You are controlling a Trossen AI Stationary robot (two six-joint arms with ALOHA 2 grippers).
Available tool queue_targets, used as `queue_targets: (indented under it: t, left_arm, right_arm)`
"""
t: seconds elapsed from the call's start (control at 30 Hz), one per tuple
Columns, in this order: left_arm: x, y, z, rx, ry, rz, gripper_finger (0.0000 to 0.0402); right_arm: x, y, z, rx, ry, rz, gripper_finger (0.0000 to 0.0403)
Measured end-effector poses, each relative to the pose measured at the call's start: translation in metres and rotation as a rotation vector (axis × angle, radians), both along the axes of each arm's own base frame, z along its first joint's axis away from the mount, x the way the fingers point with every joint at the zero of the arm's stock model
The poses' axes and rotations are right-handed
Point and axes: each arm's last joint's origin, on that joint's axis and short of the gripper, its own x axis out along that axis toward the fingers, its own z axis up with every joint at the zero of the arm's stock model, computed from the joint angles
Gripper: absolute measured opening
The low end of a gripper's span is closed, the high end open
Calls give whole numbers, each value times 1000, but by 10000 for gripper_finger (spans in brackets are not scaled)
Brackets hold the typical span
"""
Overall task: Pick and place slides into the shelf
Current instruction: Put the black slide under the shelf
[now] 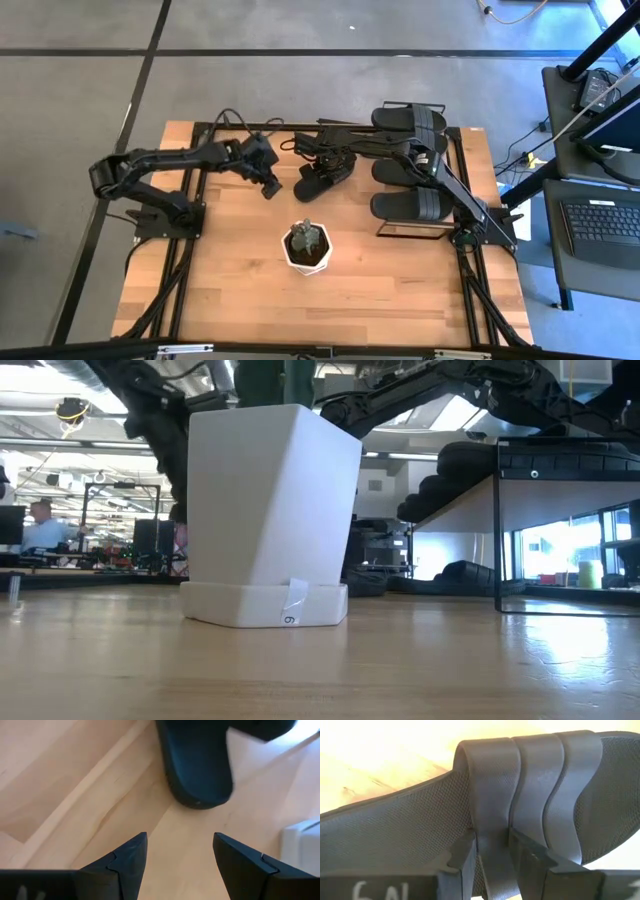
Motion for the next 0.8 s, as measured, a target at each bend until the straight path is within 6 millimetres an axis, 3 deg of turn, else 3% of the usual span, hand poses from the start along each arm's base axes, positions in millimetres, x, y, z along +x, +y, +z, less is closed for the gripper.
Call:
queue_targets:
  t: [0.27, 0.6, 0.8]
  left_arm:
    - [2, -13, -22, 81, -40, 84, 218]
    - [6, -37, -39, 293, -51, 66, 218]
    - [7, -49, -50, 304, -56, 28, 218]
  right_arm:
    - [0, 0, 0, 0, 1, 5, 115]
    - [0, 0, 0, -2, 7, 44, 115]
    - [0, 0, 0, -2, 8, 52, 115]
